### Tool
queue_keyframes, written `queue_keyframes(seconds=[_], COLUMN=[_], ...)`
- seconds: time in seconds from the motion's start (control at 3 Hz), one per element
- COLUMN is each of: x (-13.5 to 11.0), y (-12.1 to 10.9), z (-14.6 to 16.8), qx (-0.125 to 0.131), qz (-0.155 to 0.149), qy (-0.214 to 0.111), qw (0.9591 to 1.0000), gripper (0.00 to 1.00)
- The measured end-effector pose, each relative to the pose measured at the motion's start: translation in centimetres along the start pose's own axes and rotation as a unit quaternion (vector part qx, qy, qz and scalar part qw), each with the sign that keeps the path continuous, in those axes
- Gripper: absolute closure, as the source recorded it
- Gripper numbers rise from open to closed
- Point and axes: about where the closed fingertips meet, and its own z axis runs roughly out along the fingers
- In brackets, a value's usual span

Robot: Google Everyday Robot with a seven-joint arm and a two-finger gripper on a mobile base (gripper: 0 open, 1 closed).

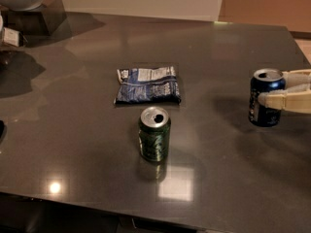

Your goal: Place pepsi can upright

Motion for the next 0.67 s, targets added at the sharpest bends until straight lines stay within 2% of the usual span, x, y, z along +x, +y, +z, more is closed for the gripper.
queue_keyframes(seconds=[0.67], x=[2.6], y=[-0.2], z=[-0.7], qx=[-0.041], qz=[-0.021], qy=[-0.072], qw=[0.9964], gripper=[1.0])
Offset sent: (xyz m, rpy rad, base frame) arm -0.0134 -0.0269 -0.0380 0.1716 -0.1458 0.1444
